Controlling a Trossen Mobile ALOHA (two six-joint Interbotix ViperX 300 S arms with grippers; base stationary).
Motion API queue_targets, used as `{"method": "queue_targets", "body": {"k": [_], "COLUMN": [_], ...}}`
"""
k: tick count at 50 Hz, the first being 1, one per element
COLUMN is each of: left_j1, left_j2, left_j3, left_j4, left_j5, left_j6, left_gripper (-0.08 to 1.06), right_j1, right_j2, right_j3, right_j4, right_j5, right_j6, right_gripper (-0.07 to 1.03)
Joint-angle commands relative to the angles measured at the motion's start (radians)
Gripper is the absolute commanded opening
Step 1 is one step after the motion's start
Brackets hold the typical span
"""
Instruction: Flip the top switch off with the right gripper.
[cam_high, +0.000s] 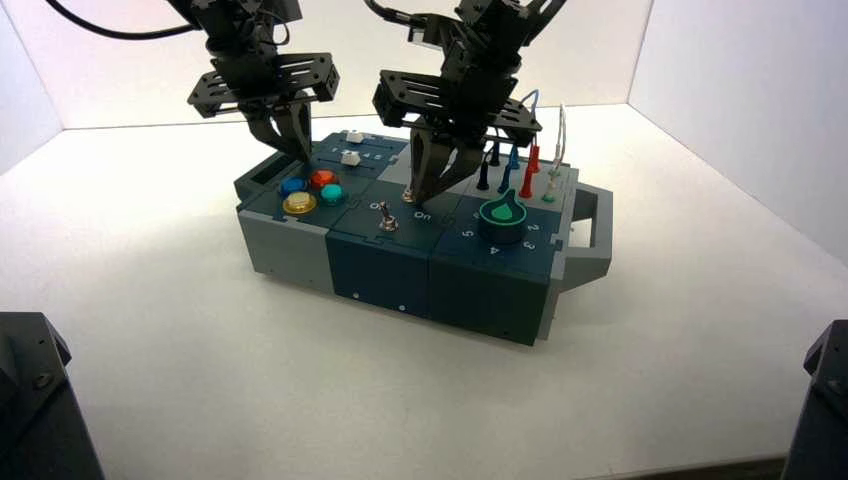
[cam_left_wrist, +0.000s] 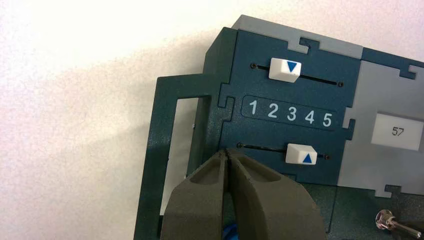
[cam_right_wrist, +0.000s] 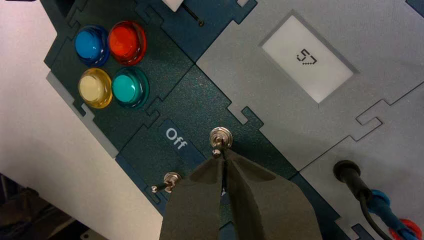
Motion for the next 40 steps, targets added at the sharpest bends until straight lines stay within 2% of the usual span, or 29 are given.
{"method": "queue_targets", "body": {"k": [1,15,24,27,30,33,40], "left_j1": [-0.006,-0.005,-0.005,-0.005,-0.005,-0.006,-0.008], "left_j2": [0.008,0.009,0.017,0.023,0.031,0.034,0.032], "left_j3": [0.005,0.003,-0.005,-0.009,-0.014,-0.015,-0.015], "left_j4": [0.002,0.002,0.002,0.002,0.002,0.002,0.002], "left_j5": [0.008,0.008,0.017,0.023,0.029,0.032,0.031], "left_j6": [0.006,0.008,0.011,0.014,0.014,0.017,0.018], "left_gripper": [-0.03,-0.03,-0.03,-0.03,-0.03,-0.03,-0.03], "right_j1": [-0.008,-0.025,-0.032,-0.032,-0.035,-0.038,-0.038], "right_j2": [-0.009,-0.015,-0.011,-0.002,0.026,0.038,0.025], "right_j3": [-0.026,-0.032,-0.063,-0.098,-0.163,-0.187,-0.16], "right_j4": [0.0,-0.003,-0.005,-0.008,-0.029,-0.031,-0.032], "right_j5": [-0.006,-0.005,0.005,0.015,0.058,0.086,0.078], "right_j6": [0.0,0.0,0.0,-0.002,-0.002,-0.002,-0.002], "right_gripper": [-0.02,-0.02,-0.02,-0.02,-0.02,-0.02,-0.02]}}
